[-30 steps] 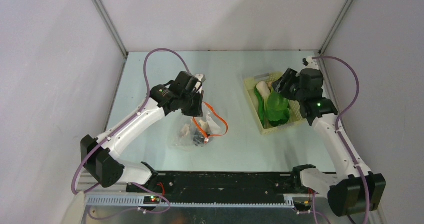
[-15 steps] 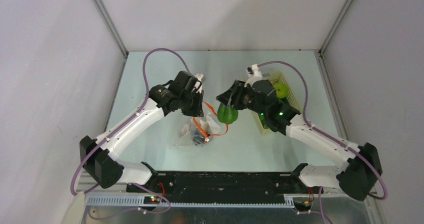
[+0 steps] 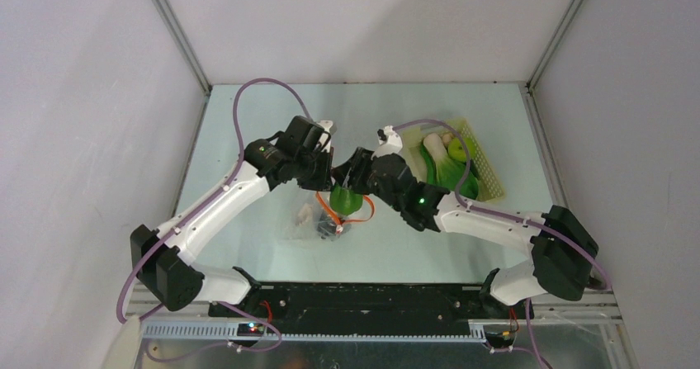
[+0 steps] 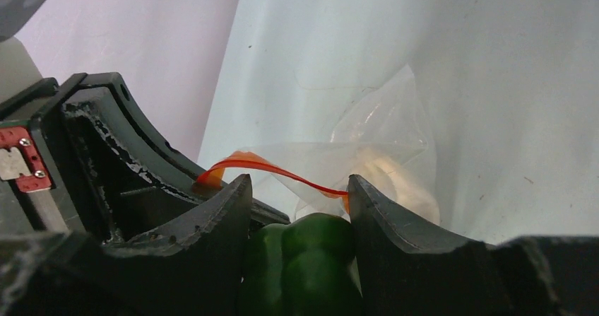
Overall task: Place the food in the zip-top bag and seal the zipper
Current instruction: Place the fake vegetable in the zipper food storage bag.
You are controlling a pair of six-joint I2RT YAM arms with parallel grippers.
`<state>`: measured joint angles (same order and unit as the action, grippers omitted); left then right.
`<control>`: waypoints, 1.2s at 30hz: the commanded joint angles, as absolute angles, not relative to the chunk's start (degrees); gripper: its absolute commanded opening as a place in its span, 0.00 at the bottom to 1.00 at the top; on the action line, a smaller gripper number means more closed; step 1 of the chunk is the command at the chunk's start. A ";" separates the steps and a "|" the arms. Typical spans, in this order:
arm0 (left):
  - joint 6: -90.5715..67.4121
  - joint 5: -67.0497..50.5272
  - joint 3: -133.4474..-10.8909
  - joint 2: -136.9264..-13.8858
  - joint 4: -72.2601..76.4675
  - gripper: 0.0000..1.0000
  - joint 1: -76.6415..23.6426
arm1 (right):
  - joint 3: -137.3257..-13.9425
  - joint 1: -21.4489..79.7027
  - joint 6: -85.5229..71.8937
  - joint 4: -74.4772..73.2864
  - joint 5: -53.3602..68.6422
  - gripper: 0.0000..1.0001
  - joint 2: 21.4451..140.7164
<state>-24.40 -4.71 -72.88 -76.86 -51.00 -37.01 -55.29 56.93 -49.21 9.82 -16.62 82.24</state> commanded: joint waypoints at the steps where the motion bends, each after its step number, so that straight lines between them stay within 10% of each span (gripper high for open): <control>1: -24.40 -7.53 -74.05 -74.34 -48.69 0.00 -37.34 | -55.77 59.31 -51.47 13.95 -26.00 0.51 83.39; 18: -25.94 -13.36 -72.15 -71.42 -45.08 0.00 -35.86 | -58.03 63.16 -46.82 10.25 -30.14 0.84 83.43; 36: -26.19 -13.43 -71.89 -70.54 -44.39 0.00 -33.98 | -53.63 62.96 -38.93 -13.59 -24.84 0.80 70.49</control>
